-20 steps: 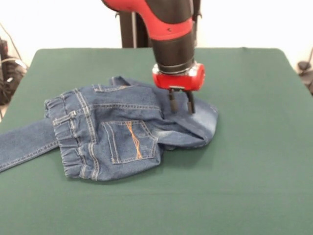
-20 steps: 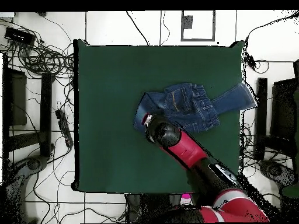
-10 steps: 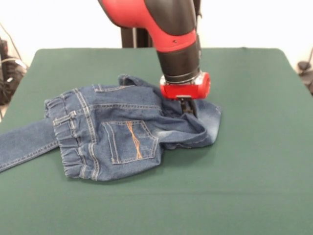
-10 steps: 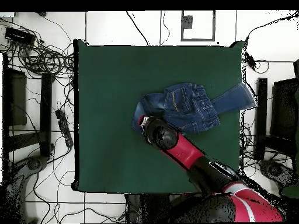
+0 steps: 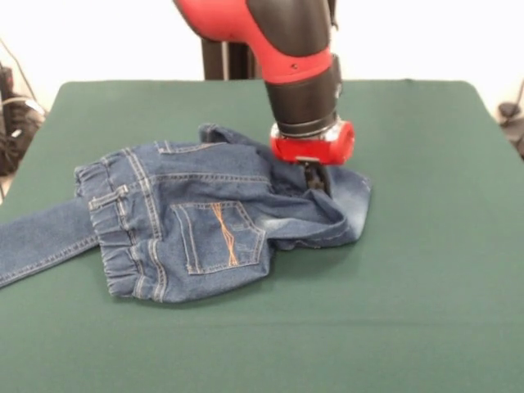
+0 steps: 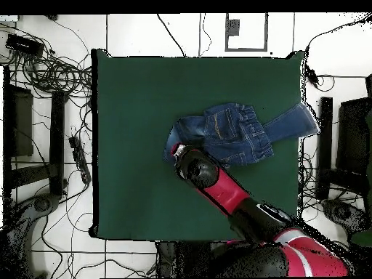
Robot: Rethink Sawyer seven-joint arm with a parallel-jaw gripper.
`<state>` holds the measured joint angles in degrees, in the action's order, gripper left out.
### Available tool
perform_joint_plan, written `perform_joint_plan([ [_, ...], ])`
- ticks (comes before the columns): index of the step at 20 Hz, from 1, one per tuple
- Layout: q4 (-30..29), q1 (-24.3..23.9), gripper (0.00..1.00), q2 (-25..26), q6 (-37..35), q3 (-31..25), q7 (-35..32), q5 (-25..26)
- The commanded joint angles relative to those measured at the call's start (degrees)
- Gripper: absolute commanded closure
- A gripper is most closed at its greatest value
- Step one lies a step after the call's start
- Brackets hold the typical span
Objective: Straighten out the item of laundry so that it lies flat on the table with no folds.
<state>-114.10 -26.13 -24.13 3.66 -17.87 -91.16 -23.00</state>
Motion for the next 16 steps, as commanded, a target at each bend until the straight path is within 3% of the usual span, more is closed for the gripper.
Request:
perform_joint_plan([
  [1, -14.2, 13.5, 1.0, -5.7, 2.3, -5.3, -43.1, -20.5],
  [4, -17.0, 21.0, 1.0, -11.9, 0.0, -2.4, -49.7, -32.2],
  [8, -14.7, 24.5, 1.0, -11.9, 1.8, -1.5, -51.4, -34.6],
  [11, -11.5, 30.5, 1.0, -11.1, 0.6, 2.7, -51.2, -38.4],
  [14, -7.3, 40.6, 1.0, -8.2, -1.3, 11.8, -46.8, -47.9],
  [16, -5.6, 45.6, 1.0, -4.6, 2.7, 15.0, -37.4, -59.3],
])
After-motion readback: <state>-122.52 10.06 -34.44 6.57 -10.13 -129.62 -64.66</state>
